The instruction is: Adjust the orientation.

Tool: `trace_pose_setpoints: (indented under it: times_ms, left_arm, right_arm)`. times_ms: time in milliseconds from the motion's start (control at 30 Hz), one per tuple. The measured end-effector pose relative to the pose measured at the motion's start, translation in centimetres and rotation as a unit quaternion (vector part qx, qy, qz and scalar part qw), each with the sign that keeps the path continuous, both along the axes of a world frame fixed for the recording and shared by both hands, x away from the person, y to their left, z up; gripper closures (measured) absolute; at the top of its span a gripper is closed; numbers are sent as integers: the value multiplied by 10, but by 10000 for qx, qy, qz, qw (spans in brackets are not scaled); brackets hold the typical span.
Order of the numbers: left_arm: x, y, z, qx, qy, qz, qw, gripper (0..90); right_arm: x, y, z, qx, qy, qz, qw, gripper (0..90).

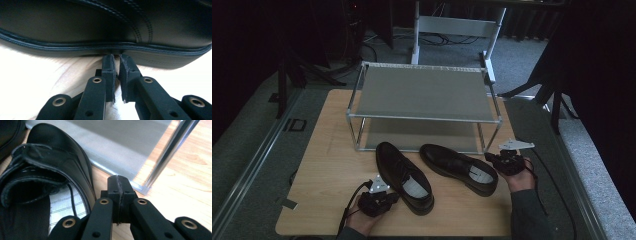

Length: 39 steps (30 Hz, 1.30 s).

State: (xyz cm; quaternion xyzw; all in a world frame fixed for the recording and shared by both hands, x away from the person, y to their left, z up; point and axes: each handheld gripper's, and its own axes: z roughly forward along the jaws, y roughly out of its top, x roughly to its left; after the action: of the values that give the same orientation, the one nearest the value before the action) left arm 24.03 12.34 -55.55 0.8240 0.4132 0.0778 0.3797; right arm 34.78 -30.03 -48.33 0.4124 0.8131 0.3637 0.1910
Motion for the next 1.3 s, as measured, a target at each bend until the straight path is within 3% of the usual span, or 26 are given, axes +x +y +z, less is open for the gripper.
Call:
trace_pose_setpoints:
  times_ms: [167, 267, 433, 567, 800, 1033, 1133, 1200, 1300]
  left_arm:
    - [2, 6, 1, -11, -27, 195, 9998, 829]
    - [2, 11, 4, -56, -87, 299, 9995, 827]
    - [5, 20, 10, -141, -189, 438, 9988, 820]
    - [7, 21, 13, -177, -249, 415, 9987, 818]
    - [7, 13, 12, -118, -288, 250, 9992, 817]
    - [9, 9, 12, -168, -279, 210, 9992, 830]
    - [10, 4, 11, -168, -281, 92, 9994, 833]
    - [11, -3, 11, -149, -299, -45, 9994, 830]
    - [11, -14, 9, -99, -304, -226, 9992, 820]
  right_arm:
    - [-24, 8, 15, 6, -308, 161, 9994, 865]
    - [-44, 18, 24, 158, -320, 441, 9984, 807]
    - [-72, 38, 24, 69, -352, 830, 9959, 740]
    - [-83, 60, 24, 37, -385, 1111, 9931, 721]
    - [-82, 103, 24, 147, -302, 1510, 9880, 696]
    - [-77, 142, 12, 164, -112, 1842, 9827, 660]
    - [-70, 150, 7, 371, 35, 1835, 9823, 627]
    - [-64, 153, 2, 245, 98, 1702, 9851, 626]
    - [-58, 157, -5, 121, 283, 1647, 9859, 677]
